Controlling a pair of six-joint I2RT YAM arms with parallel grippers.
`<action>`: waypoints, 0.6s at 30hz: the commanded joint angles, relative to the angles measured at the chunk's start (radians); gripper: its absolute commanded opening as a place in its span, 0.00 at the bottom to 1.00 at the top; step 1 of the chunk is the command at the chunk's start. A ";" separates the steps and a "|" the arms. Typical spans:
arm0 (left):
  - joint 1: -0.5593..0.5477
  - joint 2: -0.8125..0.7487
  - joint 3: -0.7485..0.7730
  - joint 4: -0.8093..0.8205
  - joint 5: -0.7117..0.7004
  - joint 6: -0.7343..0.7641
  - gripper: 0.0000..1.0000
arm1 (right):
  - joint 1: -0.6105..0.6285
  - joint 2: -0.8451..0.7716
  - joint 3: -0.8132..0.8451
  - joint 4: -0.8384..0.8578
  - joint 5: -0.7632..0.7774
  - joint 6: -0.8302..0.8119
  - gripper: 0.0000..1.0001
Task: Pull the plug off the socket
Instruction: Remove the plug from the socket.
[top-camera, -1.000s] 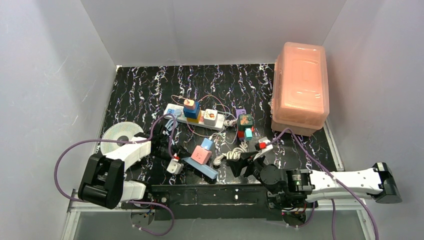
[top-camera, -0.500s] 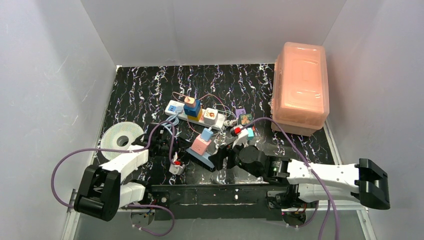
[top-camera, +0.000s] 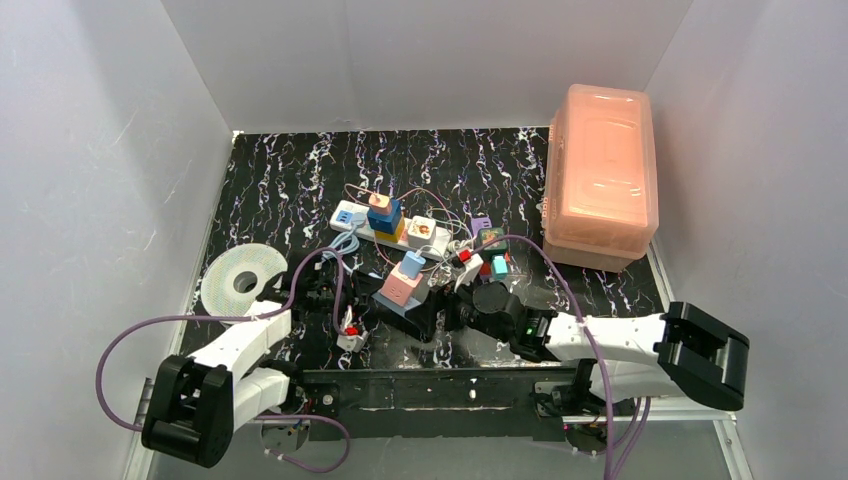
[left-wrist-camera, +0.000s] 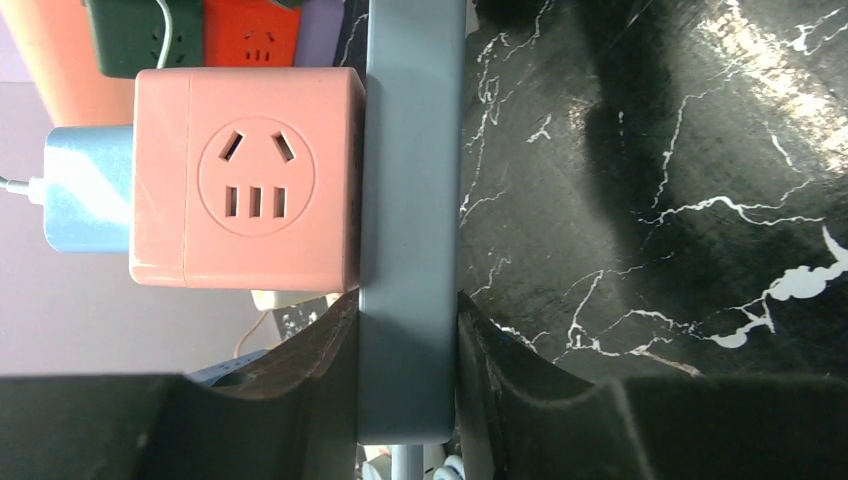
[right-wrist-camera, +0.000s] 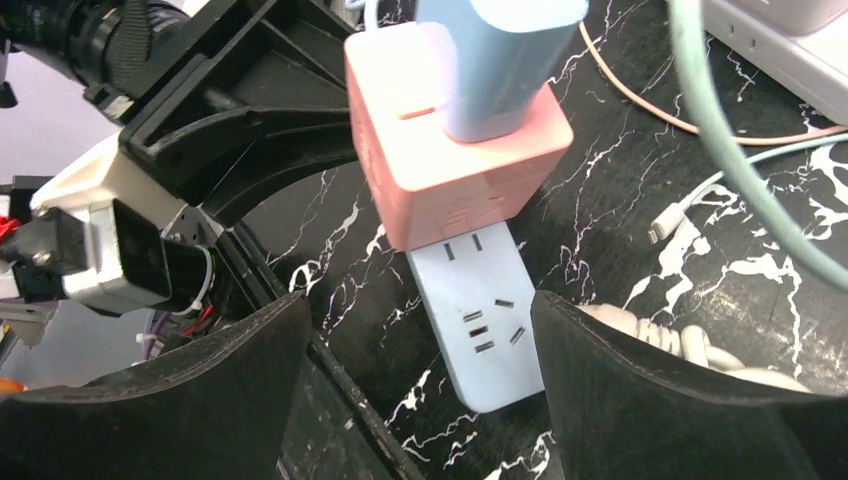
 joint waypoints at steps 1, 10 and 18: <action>0.006 -0.074 -0.013 -0.004 0.140 0.320 0.00 | -0.029 0.038 0.005 0.160 -0.024 -0.020 0.89; 0.006 -0.130 -0.010 -0.038 0.151 0.283 0.00 | -0.105 0.117 0.017 0.360 -0.131 -0.030 0.89; 0.006 -0.130 0.004 -0.037 0.145 0.264 0.00 | -0.105 0.239 0.053 0.465 -0.200 -0.027 0.88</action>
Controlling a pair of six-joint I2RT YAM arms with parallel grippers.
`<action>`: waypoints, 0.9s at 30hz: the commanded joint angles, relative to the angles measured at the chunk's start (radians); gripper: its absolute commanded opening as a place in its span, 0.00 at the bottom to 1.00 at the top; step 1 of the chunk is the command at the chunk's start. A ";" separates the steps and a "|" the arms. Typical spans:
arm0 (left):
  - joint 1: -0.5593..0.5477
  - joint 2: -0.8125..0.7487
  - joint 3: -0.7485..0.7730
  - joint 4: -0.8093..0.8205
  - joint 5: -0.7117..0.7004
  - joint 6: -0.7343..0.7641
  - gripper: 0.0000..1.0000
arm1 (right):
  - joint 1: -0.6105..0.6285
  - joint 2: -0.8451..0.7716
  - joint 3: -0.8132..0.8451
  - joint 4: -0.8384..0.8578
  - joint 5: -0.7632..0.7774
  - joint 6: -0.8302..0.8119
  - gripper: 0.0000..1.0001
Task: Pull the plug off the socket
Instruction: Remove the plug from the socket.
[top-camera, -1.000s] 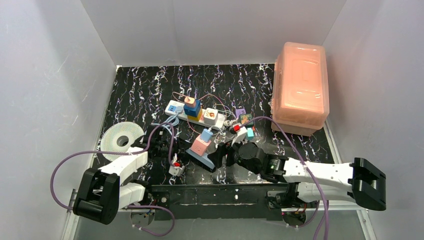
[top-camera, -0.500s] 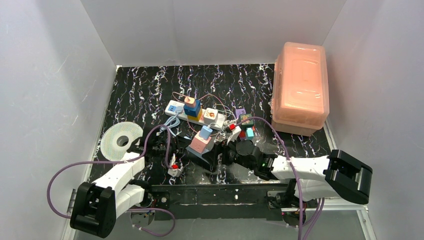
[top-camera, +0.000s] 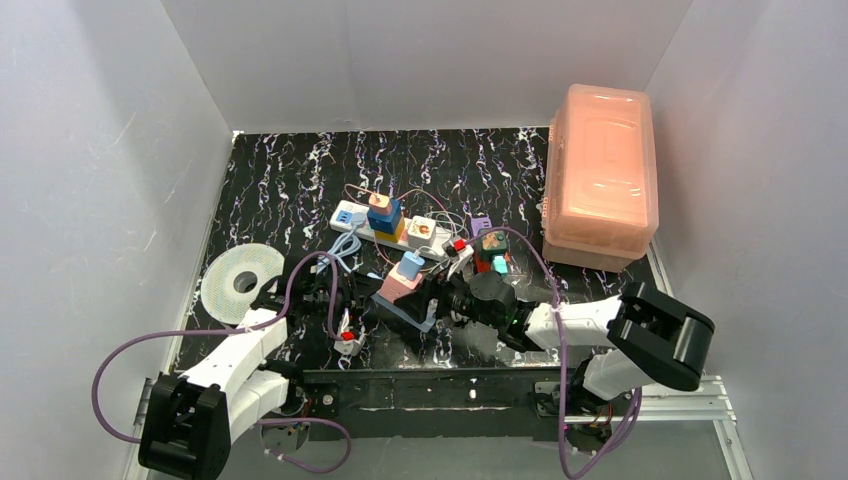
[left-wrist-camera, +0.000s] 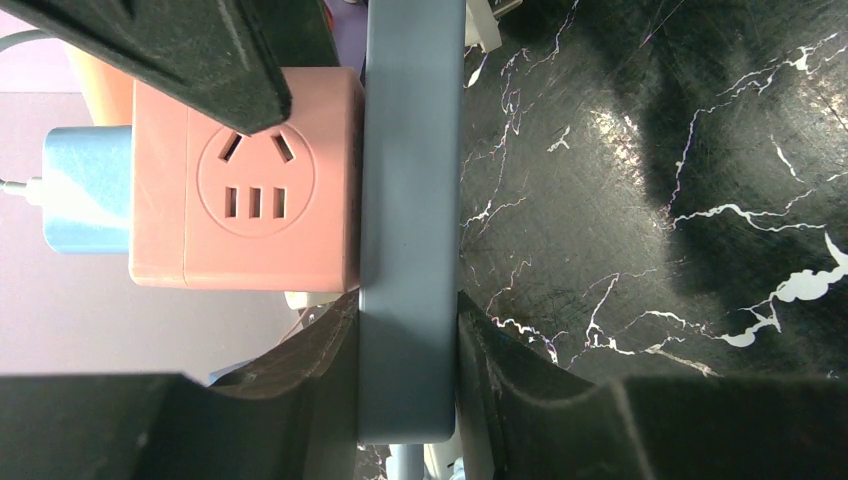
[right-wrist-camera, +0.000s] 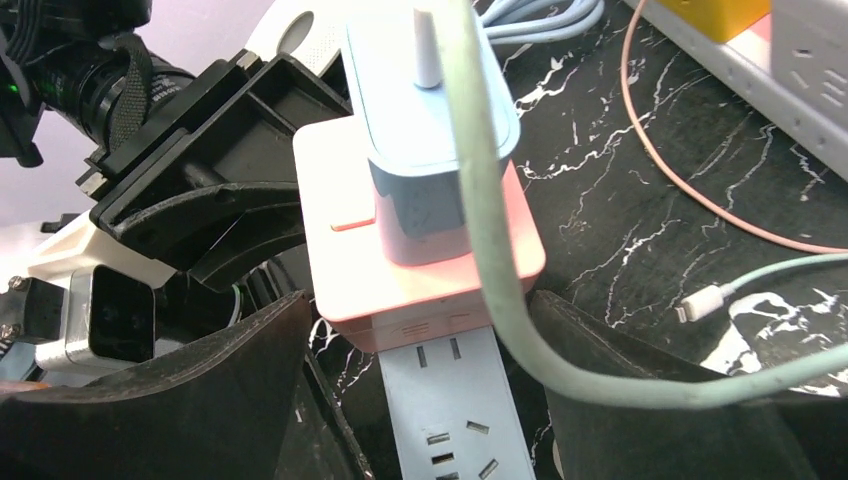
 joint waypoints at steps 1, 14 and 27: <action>0.004 -0.027 0.018 -0.004 0.119 0.263 0.00 | 0.000 0.042 0.043 0.158 -0.051 -0.014 0.88; 0.005 -0.043 0.019 -0.021 0.123 0.261 0.00 | 0.001 0.159 0.129 0.277 -0.064 -0.037 0.73; 0.005 -0.141 0.050 -0.158 -0.023 0.025 0.94 | 0.000 0.079 0.076 0.239 -0.164 -0.058 0.05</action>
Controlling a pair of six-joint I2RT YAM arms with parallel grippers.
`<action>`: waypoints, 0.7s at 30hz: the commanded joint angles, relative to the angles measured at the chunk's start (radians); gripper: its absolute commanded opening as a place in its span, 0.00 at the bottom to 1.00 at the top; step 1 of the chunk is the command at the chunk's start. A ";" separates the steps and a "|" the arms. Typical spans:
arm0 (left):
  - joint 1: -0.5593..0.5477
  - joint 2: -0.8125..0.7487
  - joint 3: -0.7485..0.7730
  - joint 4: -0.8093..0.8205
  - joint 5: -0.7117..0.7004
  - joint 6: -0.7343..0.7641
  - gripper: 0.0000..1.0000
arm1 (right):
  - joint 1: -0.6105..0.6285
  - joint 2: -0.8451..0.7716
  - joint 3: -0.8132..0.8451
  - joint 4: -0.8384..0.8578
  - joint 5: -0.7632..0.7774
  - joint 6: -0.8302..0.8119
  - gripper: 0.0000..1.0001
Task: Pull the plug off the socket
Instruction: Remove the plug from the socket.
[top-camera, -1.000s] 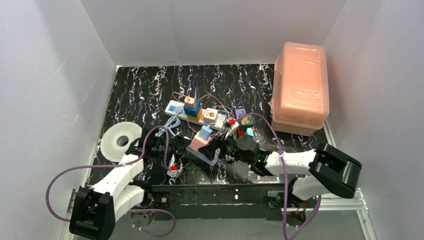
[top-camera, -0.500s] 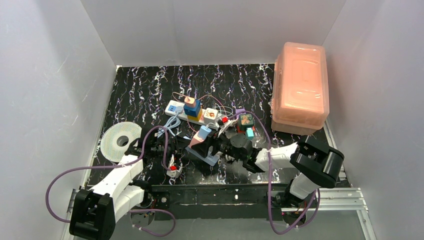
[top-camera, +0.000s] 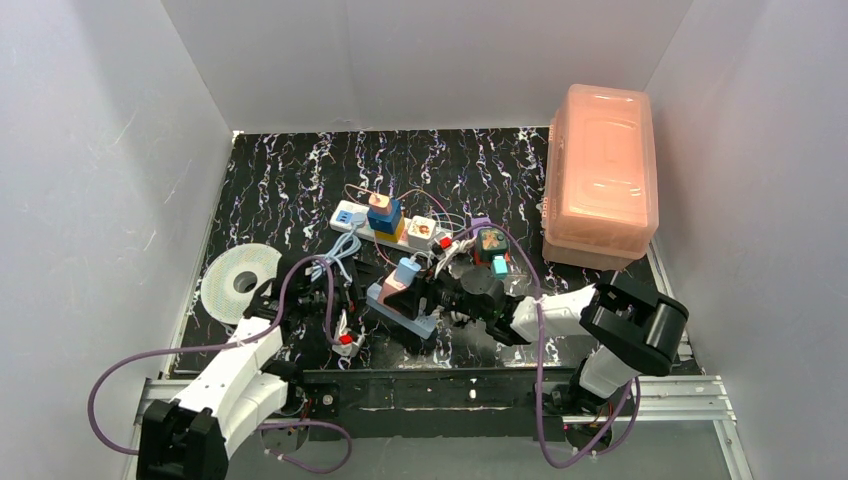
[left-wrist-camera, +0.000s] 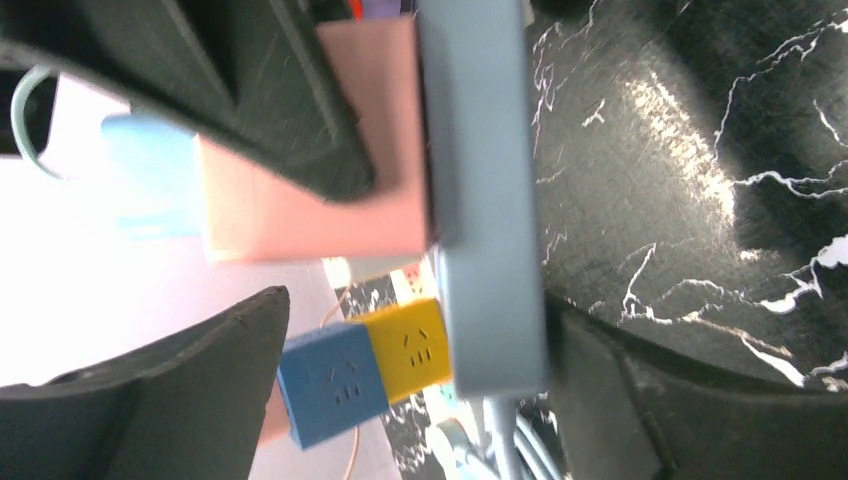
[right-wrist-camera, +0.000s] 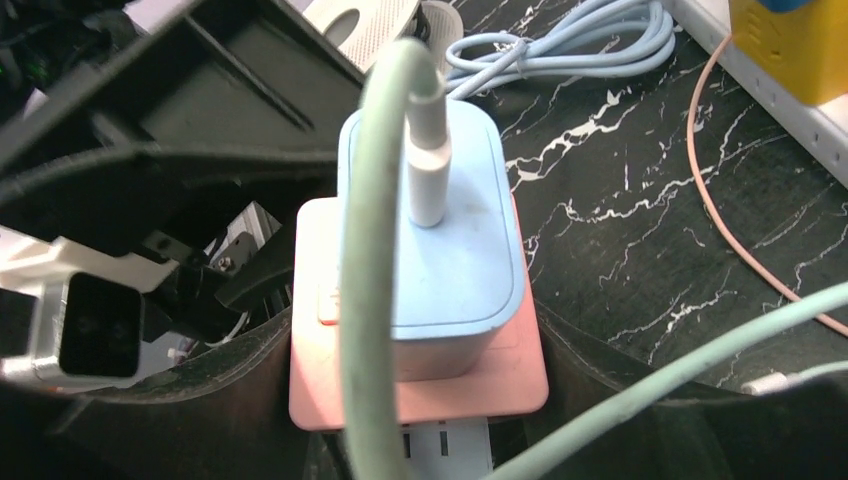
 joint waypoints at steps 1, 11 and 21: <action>-0.001 -0.075 0.061 -0.180 -0.028 -0.005 0.98 | 0.010 -0.085 0.000 0.086 -0.041 -0.020 0.04; 0.003 -0.143 0.458 -1.081 -0.272 -0.598 0.98 | 0.010 -0.232 0.020 -0.144 0.039 -0.182 0.02; 0.020 0.160 0.725 -1.178 -0.187 -1.816 0.98 | 0.020 -0.298 0.072 -0.230 0.089 -0.239 0.02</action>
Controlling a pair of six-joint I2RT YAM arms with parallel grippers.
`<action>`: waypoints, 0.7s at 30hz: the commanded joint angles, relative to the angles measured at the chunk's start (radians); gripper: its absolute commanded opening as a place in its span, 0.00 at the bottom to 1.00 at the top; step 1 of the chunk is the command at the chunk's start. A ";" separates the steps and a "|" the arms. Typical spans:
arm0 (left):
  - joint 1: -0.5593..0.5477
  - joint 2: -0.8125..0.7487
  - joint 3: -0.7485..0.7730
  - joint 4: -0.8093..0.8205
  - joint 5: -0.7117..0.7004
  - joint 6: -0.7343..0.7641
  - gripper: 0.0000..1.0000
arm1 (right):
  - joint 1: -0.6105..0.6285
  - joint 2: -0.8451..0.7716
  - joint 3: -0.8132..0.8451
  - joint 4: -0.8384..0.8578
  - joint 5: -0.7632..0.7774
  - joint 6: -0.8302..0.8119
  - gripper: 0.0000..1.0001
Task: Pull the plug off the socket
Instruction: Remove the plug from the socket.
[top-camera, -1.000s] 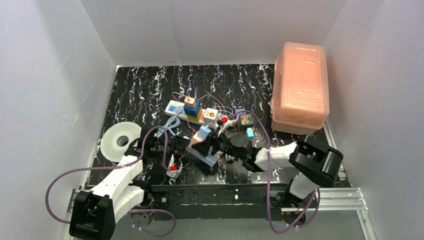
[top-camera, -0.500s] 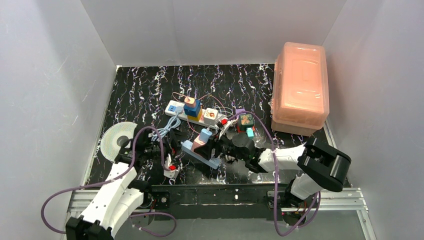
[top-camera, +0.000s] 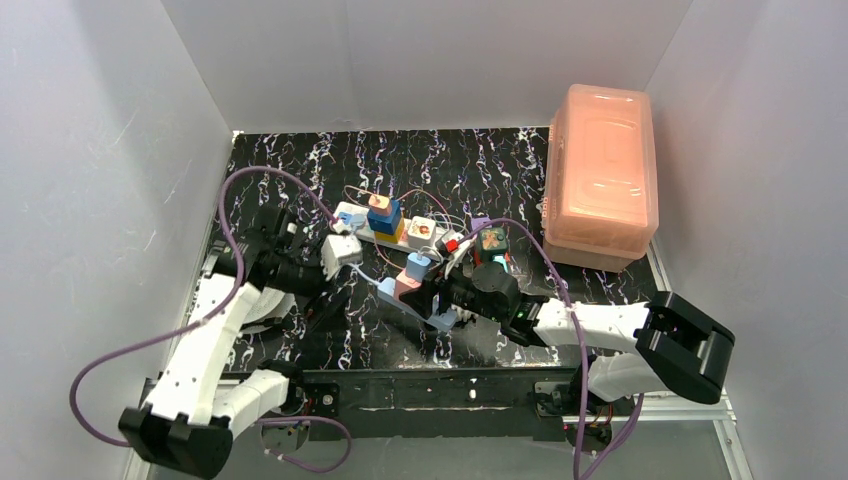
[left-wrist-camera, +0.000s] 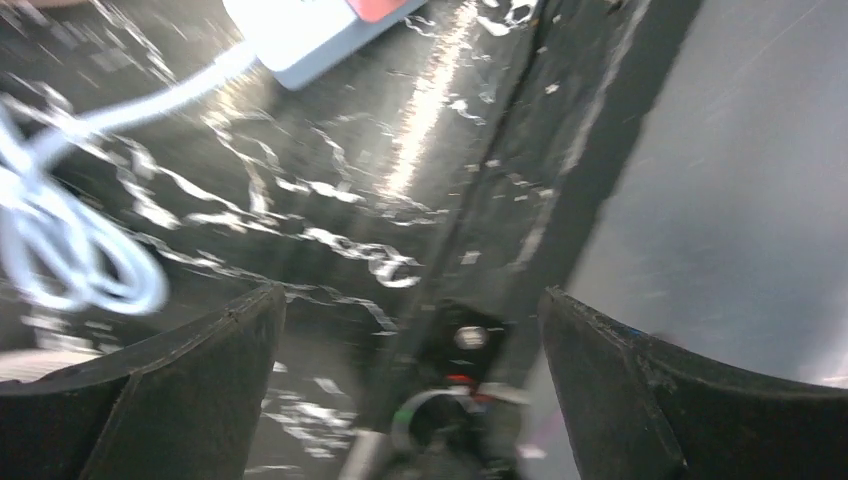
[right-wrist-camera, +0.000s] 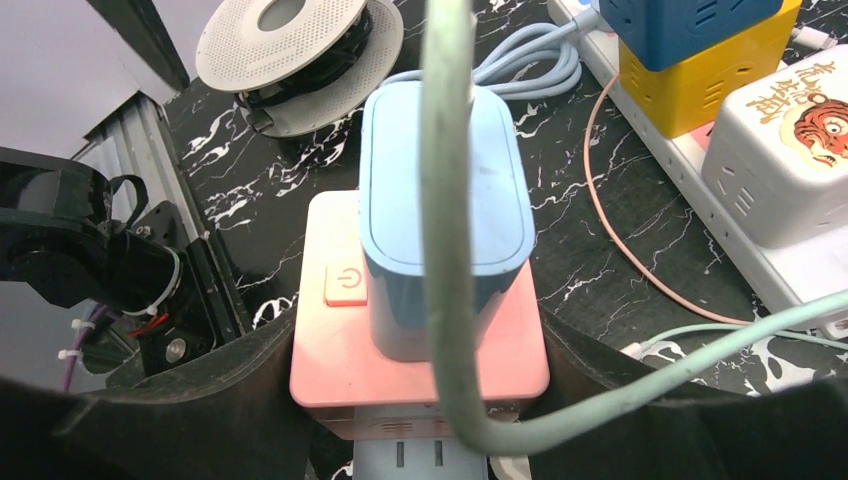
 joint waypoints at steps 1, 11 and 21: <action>0.012 0.097 -0.001 -0.115 0.122 -0.640 0.98 | 0.023 -0.056 0.089 0.070 0.022 -0.044 0.02; 0.101 0.162 -0.149 0.197 0.280 -1.250 0.98 | 0.117 -0.052 0.154 0.042 0.162 -0.111 0.01; 0.115 -0.002 -0.299 0.249 0.020 -1.393 0.98 | 0.178 -0.016 0.236 0.068 0.311 -0.126 0.01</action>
